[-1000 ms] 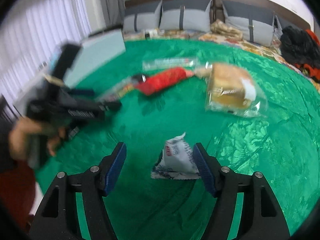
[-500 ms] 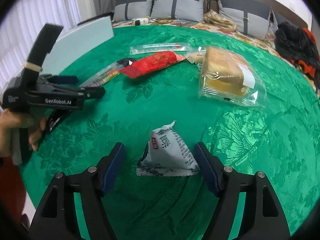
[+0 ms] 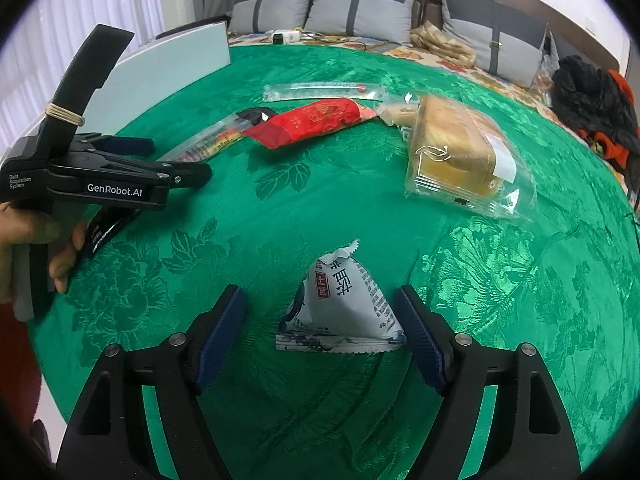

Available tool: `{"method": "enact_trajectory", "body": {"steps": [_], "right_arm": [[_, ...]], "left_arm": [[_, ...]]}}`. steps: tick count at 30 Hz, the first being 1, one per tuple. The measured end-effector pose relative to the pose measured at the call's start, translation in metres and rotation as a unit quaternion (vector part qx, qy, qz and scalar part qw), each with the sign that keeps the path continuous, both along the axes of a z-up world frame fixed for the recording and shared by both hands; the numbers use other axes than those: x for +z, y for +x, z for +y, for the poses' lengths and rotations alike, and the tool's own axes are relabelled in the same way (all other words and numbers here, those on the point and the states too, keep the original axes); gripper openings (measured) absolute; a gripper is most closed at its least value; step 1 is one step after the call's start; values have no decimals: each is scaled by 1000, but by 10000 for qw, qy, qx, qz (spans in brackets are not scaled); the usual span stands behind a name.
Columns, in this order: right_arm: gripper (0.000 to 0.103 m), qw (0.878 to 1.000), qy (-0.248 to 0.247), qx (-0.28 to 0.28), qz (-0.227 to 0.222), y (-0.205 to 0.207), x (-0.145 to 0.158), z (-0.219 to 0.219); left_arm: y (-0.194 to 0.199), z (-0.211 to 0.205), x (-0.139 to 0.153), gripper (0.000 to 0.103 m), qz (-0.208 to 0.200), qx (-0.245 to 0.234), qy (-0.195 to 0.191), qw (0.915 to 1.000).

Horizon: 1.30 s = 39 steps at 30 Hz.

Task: Organize snacks
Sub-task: 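Position the right tool around the white triangular packet and close it, then drop the stick packet from the left tool while the right tool drops the white packet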

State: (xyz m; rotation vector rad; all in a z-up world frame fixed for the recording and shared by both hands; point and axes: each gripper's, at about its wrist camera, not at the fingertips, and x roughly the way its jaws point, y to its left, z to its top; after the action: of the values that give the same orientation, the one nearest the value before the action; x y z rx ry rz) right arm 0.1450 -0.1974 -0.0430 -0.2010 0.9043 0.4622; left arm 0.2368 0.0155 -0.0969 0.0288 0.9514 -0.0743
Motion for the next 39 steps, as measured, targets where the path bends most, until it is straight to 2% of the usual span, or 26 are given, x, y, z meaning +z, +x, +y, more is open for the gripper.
{"method": "enact_trajectory", "body": {"steps": [10, 15, 18, 19, 20, 21, 22, 24, 26, 30, 33, 34, 35, 39], "right_arm": [[81, 10000, 7, 1, 4, 0, 0, 0], [81, 10000, 53, -20, 10, 0, 0, 0], [81, 9994, 243, -221, 107, 2, 1, -10], [81, 9986, 403, -267, 215, 3, 3, -15], [80, 9970, 591, -319, 379, 5, 5, -21], [80, 9953, 720, -390, 523, 7, 7, -27], [81, 9932, 846, -485, 640, 8, 10, -35], [81, 9888, 1093, -630, 795, 6, 16, -48], [81, 9884, 1116, -551, 871, 0, 23, -52], [80, 9979, 286, -113, 564, -7, 29, -22], [75, 9985, 196, -176, 478, 8, 26, -9], [48, 9973, 210, -287, 645, 17, 22, -11], [38, 9953, 210, -353, 878, 22, 17, -14], [36, 9925, 368, -565, 1021, 19, 32, -21]], "left_arm": [[0, 0, 0, 103, 19, -1, 4, 10000], [13, -3, 6, 102, 617, -140, 52, 9980], [8, -9, 12, 80, 640, -406, 78, 9971], [4, -14, 15, 63, 607, -561, 92, 9965], [1, -19, 18, 37, 579, -724, 116, 9956], [-1, -23, 20, 27, 557, -802, 286, 9948], [-2, -25, 21, 17, 614, -903, 299, 9936], [-6, -22, 23, 14, 716, -952, 87, 9928], [-17, -11, 26, 13, 730, -879, -315, 9930], [-46, 13, 39, 13, 585, -680, -1071, 9902], [-67, 25, 57, 13, 439, -614, -1388, 9874], [-75, 31, 66, 13, 360, -594, -1495, 9863], [-83, 36, 74, 13, 295, -576, -1584, 9852], [-109, 65, 109, 13, -80, -433, -1931, 9802]]}}
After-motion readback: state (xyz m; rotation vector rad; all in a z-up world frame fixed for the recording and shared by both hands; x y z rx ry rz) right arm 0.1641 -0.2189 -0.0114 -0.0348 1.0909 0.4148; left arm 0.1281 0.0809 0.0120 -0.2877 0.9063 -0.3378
